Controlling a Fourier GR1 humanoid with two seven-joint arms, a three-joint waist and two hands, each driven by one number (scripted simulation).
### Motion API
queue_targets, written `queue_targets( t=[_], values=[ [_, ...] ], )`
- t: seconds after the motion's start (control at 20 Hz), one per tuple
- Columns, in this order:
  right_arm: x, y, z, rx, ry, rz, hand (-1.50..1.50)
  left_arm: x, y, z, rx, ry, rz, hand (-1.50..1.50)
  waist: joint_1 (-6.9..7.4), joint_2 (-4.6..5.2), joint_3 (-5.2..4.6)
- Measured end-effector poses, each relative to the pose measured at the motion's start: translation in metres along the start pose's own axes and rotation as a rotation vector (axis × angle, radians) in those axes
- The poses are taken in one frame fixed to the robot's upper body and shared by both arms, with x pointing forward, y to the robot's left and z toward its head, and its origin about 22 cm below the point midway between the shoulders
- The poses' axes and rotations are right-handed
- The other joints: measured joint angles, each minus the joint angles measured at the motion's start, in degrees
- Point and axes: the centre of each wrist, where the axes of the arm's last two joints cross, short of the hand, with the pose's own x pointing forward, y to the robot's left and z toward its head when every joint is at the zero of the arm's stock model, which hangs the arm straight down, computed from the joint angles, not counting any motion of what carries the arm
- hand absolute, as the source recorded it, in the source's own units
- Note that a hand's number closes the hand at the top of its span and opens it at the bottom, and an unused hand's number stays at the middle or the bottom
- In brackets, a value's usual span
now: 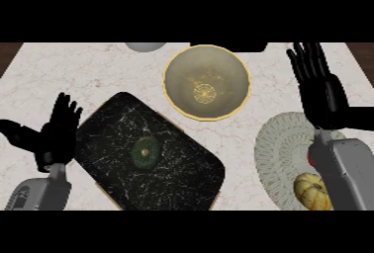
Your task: Pick the bell pepper from the placemat and place it in the bowl
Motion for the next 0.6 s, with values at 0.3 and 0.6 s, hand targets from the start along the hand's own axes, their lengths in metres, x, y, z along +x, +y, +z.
queue_targets(
  t=[0.3,0.6],
  values=[
    [-0.003,-0.056,0.036,-0.198,0.143,0.472,1.50,0.001,-0.024,0.008,-0.189,-0.034,-0.057,0.00,-3.62,-1.48,-0.35],
    [-0.009,-0.110,0.093,-0.561,0.229,0.909,-1.50,-0.001,-0.039,0.019,-0.333,-0.028,-0.085,0.00,-7.24,-2.03,-0.56]
  ],
)
